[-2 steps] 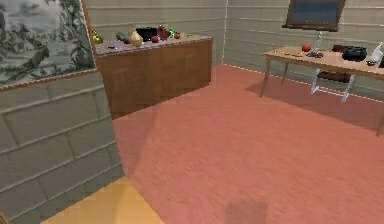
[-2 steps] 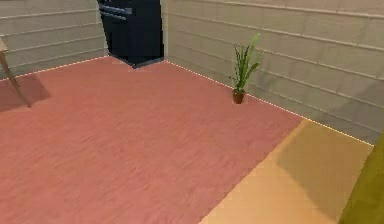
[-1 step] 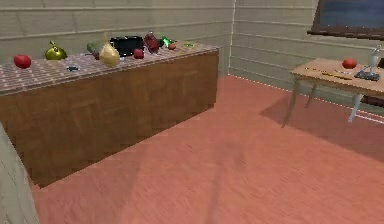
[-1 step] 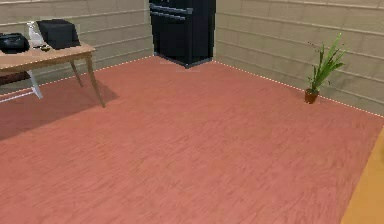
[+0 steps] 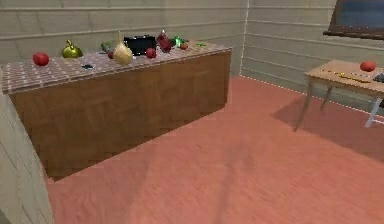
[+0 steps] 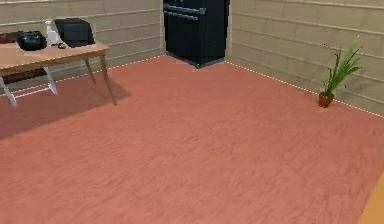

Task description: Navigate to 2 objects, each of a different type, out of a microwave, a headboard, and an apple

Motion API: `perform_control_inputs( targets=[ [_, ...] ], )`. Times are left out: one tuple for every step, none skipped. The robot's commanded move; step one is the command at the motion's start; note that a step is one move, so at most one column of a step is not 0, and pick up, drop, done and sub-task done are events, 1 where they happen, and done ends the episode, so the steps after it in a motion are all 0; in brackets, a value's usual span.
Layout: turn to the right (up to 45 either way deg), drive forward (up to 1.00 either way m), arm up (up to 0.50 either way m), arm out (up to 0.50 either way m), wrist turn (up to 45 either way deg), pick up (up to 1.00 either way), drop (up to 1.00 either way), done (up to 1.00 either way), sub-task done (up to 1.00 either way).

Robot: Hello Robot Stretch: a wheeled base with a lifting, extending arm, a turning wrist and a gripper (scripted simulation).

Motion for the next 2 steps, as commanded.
perform_control_inputs(
  targets=[
    [0.0,0.50,0.00,0.00,0.0,0.00,0.00,0.00,0.00],
    [-30.0,0.00,0.00,0.00,0.0,0.00,0.00,0.00,0.00]
  ],
)
